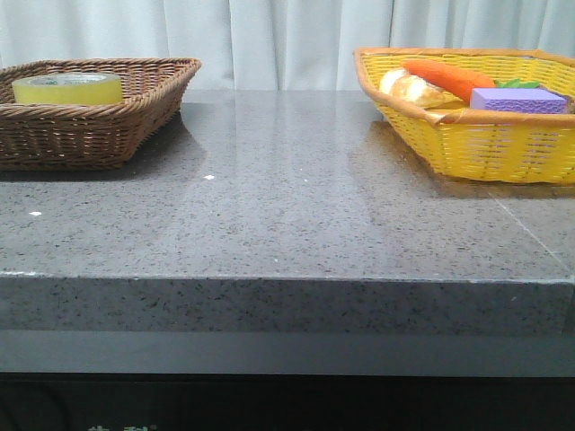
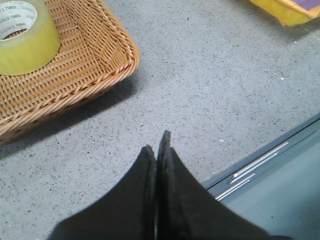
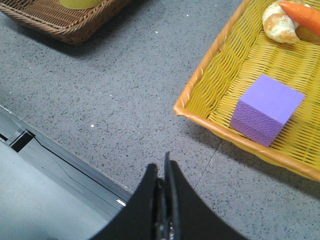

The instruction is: Transfer tape with both arms

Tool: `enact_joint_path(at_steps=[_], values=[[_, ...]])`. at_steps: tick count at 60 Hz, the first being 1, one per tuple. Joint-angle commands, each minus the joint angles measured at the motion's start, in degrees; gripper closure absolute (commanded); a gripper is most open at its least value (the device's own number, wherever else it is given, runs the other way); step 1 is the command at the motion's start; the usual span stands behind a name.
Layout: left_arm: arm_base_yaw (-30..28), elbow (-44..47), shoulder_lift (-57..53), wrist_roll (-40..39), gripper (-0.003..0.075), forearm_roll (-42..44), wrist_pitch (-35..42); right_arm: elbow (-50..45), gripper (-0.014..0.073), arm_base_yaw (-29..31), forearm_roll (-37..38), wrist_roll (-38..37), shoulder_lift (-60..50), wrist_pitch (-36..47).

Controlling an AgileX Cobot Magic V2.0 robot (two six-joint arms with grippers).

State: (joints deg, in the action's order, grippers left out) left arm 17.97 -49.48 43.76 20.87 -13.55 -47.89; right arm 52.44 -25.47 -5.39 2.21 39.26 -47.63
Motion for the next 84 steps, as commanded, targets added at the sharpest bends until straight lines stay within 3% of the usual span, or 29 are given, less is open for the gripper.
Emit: enact_joint_path(at_steps=[1,4,18,32,48,64,84], values=[[0.57,-1.38,-0.19,0.02,0.0741,1.80,4.92,1.59,0.0661,0.33,-0.19,0.45,-0.10,3.71],[0.57,-1.38,-0.56,-0.38,0.0741,4.87,6.12,1.59,0.0661,0.33,-0.19,0.45,-0.10,3.71],[0.57,0.77,-5.84,-16.73,0.0741,14.01,10.26,1.59,0.0661,0.33,-0.19,0.45,-0.10,3.71],[-2.01,16.28,-15.59,-16.93,0.0741,14.09,29.26,1.59,0.0661,0.33,-0.19,0.45,-0.10,3.71],[-9.92,33.49,-30.21,-18.00,0.0741,10.56,36.73,1.59,0.0661,0.33,-0.19,0.45,-0.10,3.71],[-14.68,48.83,-43.28,-18.00,0.0741,8.28,49.88,1.59,0.0661,0.33,-0.19,0.45,-0.10,3.71],[-14.81,50.12,-45.24,-18.09,0.0741,7.95,51.52,1.59,0.0661,0.33,-0.19,0.45,-0.10,3.55]])
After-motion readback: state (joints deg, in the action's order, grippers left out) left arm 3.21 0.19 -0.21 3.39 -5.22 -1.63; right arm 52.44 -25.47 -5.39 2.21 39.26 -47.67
